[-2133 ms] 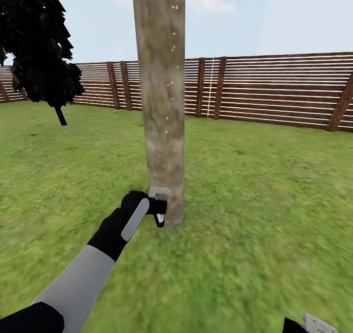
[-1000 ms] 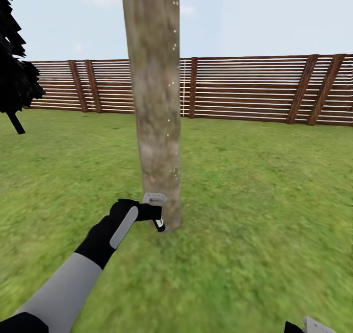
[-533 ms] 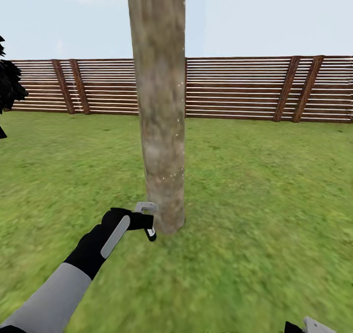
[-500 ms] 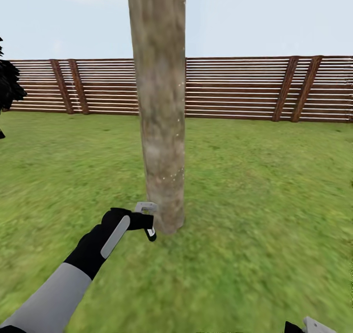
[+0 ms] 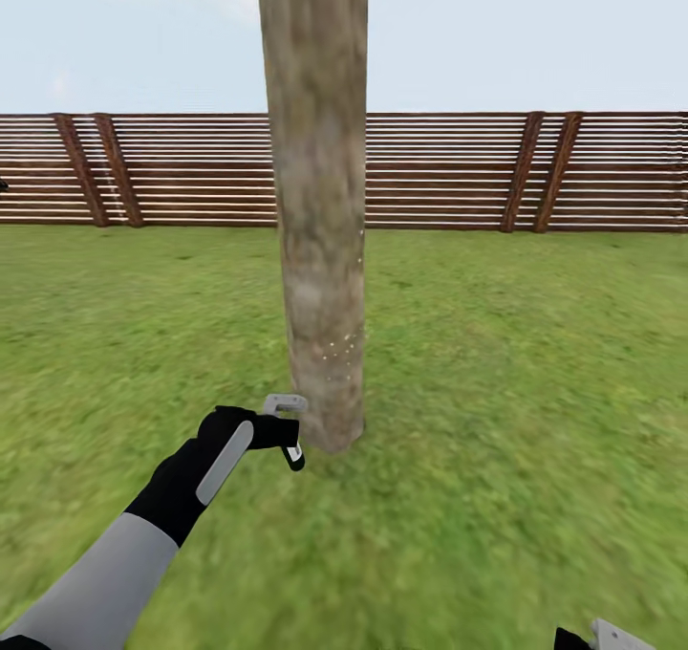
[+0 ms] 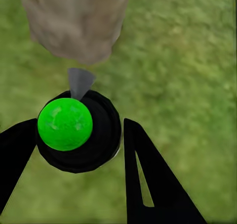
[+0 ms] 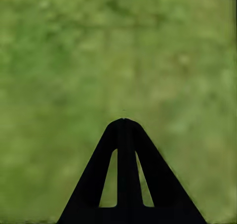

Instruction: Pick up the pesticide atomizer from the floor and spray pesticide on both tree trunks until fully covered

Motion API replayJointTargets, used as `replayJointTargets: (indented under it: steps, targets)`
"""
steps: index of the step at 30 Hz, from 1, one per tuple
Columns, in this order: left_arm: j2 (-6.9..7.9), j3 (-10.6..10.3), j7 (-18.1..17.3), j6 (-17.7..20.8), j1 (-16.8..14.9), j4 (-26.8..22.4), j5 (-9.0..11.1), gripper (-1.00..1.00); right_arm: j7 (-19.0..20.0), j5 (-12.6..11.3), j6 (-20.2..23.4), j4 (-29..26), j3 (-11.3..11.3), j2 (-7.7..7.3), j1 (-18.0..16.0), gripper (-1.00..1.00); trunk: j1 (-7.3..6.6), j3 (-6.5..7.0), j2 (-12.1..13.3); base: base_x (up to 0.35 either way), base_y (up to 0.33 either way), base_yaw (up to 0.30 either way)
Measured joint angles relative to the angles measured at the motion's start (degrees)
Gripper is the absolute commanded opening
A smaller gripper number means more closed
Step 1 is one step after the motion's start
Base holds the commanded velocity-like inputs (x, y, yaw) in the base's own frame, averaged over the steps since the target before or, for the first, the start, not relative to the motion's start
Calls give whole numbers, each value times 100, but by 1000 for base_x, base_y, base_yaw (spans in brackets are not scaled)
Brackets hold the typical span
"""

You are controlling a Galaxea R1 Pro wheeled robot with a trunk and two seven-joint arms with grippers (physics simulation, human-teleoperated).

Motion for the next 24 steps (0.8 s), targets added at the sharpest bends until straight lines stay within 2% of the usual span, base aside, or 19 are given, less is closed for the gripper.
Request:
replayJointTargets:
  steps: [5,16,19,24]
  targets:
    - [0,0,4,0,0,1,0,-100,0,0,0,-3,0,0,15,-100,0,0,0,-31,331,-189]
    - [11,1,5,-99,1,12,-4,-100,-2,4,0,-5,0,7,24,-100,0,0,0,-97,314,-12]
    - [23,1,5,-116,1,25,-3,-100,-2,3,0,-5,0,7,25,-100,-1,0,0,108,309,-57]
    - [39,1,4,-126,0,44,-5,-100,2,0,1,-7,-1,9,27,-100,-3,0,0,220,227,-211]
